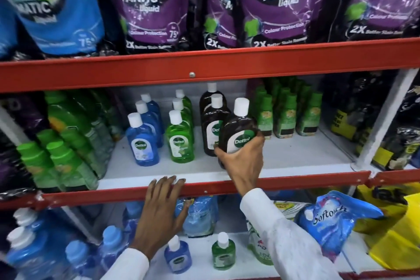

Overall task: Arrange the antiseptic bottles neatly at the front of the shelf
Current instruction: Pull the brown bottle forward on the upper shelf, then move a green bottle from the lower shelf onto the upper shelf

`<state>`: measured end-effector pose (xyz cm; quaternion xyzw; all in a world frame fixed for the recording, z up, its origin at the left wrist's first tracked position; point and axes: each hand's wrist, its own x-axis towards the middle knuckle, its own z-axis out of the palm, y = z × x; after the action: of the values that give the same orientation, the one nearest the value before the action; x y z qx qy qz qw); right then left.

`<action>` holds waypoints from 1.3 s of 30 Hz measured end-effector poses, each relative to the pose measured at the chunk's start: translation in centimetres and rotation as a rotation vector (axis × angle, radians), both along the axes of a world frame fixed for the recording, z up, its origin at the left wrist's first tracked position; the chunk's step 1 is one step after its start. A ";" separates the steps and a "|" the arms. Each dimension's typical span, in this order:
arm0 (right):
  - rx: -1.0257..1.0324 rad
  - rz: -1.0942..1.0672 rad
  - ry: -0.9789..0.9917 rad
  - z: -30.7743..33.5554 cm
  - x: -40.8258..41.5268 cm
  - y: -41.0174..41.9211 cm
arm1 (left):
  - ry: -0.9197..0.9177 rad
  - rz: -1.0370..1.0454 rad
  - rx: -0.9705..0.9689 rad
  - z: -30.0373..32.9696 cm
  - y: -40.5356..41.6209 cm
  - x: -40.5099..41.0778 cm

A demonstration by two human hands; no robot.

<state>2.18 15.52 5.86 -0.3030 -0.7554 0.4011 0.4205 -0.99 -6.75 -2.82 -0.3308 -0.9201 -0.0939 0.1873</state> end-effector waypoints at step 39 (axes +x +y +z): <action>-0.278 0.171 -0.419 -27.1 8.0 -8.5 | 0.034 0.021 -0.021 0.5 -6.9 -1.8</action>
<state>10.14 7.01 -21.24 -0.3694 -0.7863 0.4637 0.1739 -2.80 -13.60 -2.30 -0.3248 -0.9211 -0.0766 0.2003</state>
